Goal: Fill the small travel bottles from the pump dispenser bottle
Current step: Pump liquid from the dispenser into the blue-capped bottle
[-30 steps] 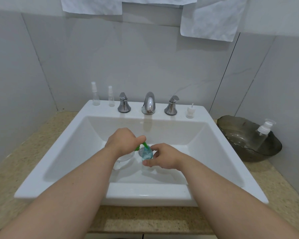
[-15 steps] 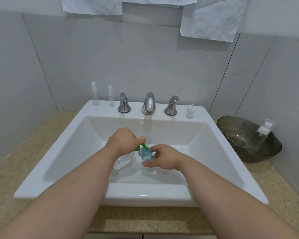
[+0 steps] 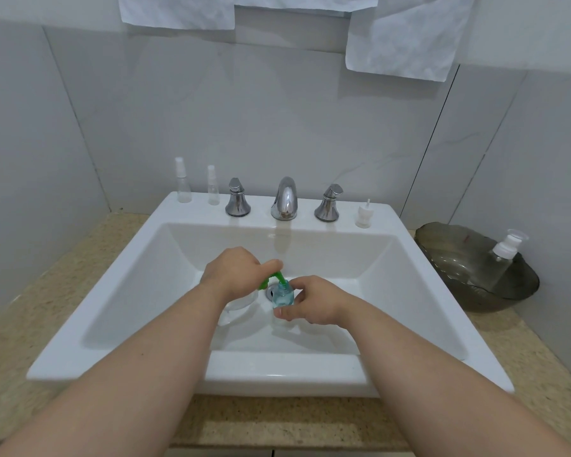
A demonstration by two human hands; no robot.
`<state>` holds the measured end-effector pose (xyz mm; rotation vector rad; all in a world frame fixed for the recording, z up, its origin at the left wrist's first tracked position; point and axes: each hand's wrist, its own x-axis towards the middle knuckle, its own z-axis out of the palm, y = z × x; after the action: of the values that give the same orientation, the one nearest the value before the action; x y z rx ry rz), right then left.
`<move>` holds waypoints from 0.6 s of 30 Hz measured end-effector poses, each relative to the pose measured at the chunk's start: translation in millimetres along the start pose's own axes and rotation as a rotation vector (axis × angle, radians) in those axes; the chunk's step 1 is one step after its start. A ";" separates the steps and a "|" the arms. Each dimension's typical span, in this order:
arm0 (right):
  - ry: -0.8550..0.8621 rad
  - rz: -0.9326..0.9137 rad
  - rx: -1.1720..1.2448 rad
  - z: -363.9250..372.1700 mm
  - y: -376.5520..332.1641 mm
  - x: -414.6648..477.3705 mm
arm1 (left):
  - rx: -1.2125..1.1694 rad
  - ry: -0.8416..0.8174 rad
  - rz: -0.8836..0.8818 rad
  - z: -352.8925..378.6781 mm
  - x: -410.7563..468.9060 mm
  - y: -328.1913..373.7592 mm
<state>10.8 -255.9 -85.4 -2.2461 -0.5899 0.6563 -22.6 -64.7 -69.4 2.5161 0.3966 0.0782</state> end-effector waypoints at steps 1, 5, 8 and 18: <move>0.004 0.002 0.004 0.1 -0.3 0.2 | 0.003 0.003 -0.001 -0.3 -0.4 -0.3; 0.017 -0.011 0.025 1.0 1.0 2.8 | 0.015 0.011 -0.003 -1.9 -0.4 -1.7; 0.024 -0.021 0.005 0.8 1.8 3.8 | 0.017 0.014 0.001 -1.4 0.1 -2.9; -0.016 -0.006 0.002 -0.9 -0.8 0.5 | 0.001 0.032 -0.008 0.8 2.9 -4.4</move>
<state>11.6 -255.5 -84.4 -2.2383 -0.6035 0.6719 -20.9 -60.8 -72.6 2.5167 0.4199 0.1150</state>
